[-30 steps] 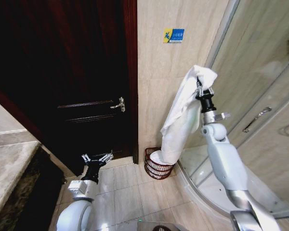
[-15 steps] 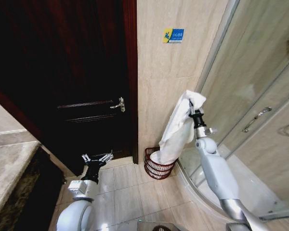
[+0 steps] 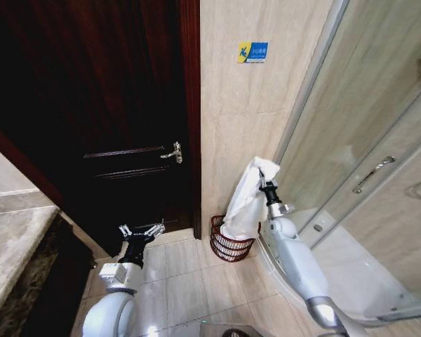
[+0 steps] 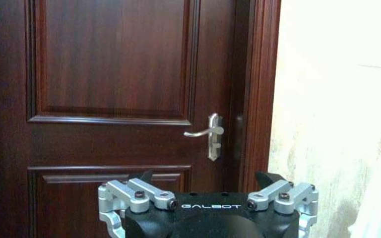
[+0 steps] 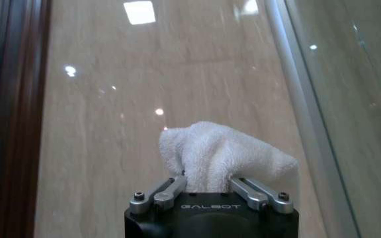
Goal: Discard the used towel into the hamper.
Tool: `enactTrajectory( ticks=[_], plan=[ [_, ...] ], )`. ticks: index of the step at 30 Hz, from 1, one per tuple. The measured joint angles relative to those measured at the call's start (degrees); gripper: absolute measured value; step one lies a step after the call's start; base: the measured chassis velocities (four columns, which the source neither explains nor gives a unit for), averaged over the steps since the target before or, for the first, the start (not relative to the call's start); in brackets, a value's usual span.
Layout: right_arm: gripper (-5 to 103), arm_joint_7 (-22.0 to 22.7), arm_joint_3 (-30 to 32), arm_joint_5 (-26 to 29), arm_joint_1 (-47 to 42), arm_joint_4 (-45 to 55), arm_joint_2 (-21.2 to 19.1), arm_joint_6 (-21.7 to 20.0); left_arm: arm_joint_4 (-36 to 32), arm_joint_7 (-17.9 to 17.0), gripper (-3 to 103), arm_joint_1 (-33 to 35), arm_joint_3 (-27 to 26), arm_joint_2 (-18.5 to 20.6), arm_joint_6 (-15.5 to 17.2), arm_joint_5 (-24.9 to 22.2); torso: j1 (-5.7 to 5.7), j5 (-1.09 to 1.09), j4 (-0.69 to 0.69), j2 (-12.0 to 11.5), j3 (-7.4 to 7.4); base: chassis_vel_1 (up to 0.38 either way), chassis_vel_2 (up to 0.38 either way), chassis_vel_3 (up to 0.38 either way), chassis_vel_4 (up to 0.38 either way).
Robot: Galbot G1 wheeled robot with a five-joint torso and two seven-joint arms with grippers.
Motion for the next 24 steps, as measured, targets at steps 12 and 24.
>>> enactTrajectory(
  ticks=[12,24],
  plan=[
    [13,-0.7,-1.7,2.3,5.1,-14.7,2.5,1.7,0.0,0.0,100,0.0,0.0,0.0,0.0,0.0,0.0,-0.01,0.0,0.0,0.0,0.0,0.0,0.0,0.0],
    [13,-0.6,-1.5,-0.5,3.3,-14.9,3.7,1.9,0.0,0.0,100,0.0,0.0,0.0,0.0,0.0,0.0,-0.01,-0.01,0.0,0.0,0.0,0.0,0.0,0.0]
  ],
)
